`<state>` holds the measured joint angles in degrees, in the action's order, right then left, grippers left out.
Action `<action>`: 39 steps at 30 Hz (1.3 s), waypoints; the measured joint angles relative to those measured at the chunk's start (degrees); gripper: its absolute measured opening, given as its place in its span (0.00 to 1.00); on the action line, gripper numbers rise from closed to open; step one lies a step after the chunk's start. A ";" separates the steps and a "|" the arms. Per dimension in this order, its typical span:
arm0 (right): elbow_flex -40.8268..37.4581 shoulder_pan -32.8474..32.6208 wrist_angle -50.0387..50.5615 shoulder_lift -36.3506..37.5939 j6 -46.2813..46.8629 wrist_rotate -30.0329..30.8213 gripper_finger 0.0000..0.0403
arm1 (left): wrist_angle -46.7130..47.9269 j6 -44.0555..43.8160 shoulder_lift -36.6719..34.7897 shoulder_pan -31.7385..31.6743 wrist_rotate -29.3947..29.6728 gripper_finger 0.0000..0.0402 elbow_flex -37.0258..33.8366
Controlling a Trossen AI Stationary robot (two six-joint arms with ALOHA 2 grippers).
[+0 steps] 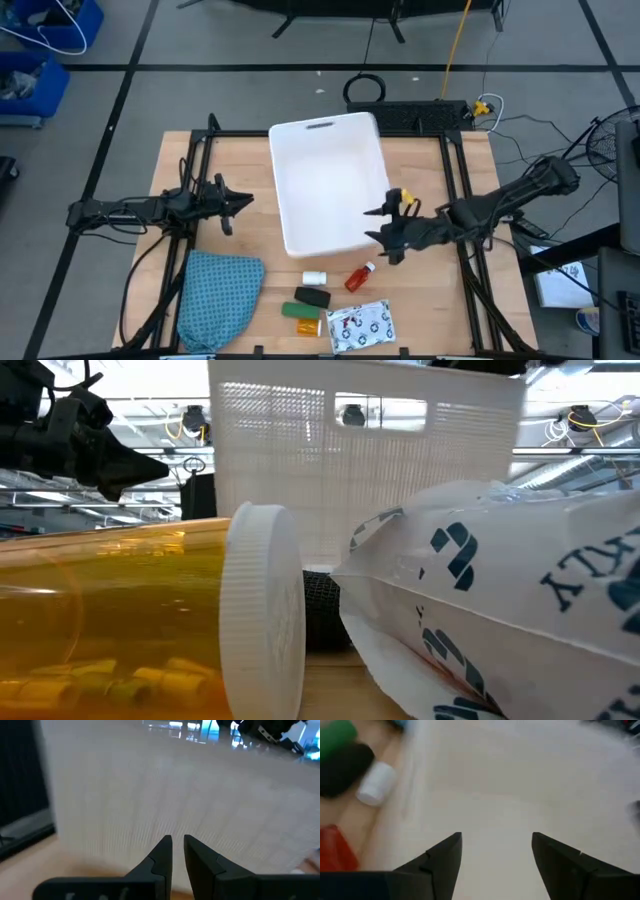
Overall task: Pick & place medical supplies in basket/bin
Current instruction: Adjust the white bin
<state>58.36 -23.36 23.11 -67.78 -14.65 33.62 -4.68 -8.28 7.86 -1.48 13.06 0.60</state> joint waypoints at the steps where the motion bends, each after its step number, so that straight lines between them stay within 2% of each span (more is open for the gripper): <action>1: 0.13 0.16 -0.20 0.45 0.06 0.74 0.61 | 0.07 -1.19 0.00 0.00 -0.02 0.13 0.00; 6: 0.13 0.58 0.13 0.56 -1.91 4.87 0.64 | 1.26 -4.52 0.01 0.00 -0.21 0.13 0.02; 10: 0.05 0.14 -4.56 2.11 -6.54 10.14 0.65 | 1.91 -4.56 0.00 0.00 -2.70 0.13 0.09; 14: 0.08 -2.70 -11.94 5.57 -8.84 9.74 0.62 | 1.96 -4.66 0.02 0.04 -4.73 0.13 0.09; 17: 0.11 -5.61 -14.17 7.71 -7.32 9.11 0.53 | 2.11 -4.71 0.02 0.04 -5.66 0.13 0.09; 19: 0.19 -7.41 -13.81 8.28 -3.50 5.39 0.42 | 2.38 -5.43 0.00 0.06 -5.78 0.13 0.09; 21: 0.19 -9.16 -12.16 7.66 0.25 1.15 0.28 | 2.49 -10.11 0.01 0.07 -6.16 0.13 0.09; 23: 0.14 -11.15 -10.80 6.12 1.89 -1.01 0.12 | 2.36 -13.47 0.02 0.07 -6.05 0.13 0.09; 25: 0.14 -13.50 -10.90 4.24 2.23 -1.89 0.03 | 1.50 -14.35 0.00 0.07 -5.36 0.13 -0.01; 32: 0.16 -17.11 -12.48 -7.08 9.01 -2.33 0.01 | -1.34 -17.35 0.67 0.07 -2.53 0.13 -0.02; 35: 0.14 -16.46 -13.29 -12.51 11.41 -2.39 0.00 | -1.76 -18.86 2.25 0.07 -1.43 0.13 -0.02; 39: 0.14 -13.78 -17.17 -19.27 11.55 -2.26 0.00 | -4.56 -19.05 5.39 0.07 3.52 0.13 -0.02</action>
<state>58.50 -37.14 5.94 -87.05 -3.10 31.35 -9.24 -27.33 13.25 -1.41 16.58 0.58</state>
